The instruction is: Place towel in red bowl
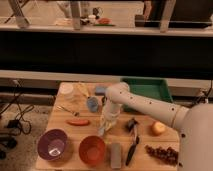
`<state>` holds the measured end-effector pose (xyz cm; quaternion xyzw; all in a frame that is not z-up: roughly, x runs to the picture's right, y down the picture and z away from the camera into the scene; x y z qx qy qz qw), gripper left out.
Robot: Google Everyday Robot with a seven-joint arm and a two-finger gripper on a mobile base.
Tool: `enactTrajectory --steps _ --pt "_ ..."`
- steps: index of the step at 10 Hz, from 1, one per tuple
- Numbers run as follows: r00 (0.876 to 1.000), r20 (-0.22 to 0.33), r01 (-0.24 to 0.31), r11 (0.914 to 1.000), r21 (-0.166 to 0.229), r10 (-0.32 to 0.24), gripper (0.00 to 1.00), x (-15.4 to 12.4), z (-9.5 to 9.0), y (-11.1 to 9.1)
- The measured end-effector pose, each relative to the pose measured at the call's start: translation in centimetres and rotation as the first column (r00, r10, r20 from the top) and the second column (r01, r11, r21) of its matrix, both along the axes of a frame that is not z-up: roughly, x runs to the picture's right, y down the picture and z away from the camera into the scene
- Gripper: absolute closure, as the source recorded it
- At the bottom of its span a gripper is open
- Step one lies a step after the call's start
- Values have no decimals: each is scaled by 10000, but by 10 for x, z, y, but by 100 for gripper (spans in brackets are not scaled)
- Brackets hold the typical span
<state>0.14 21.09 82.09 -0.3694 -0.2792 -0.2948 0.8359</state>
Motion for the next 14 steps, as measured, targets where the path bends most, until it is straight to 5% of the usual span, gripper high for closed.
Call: enactTrajectory --steps 9,14 --pt "9976 563 341 9916 1246 -413 92 -11 -56 -34" --pt "9946 784 584 9906 1237 -685 92 -18 -85 -14"
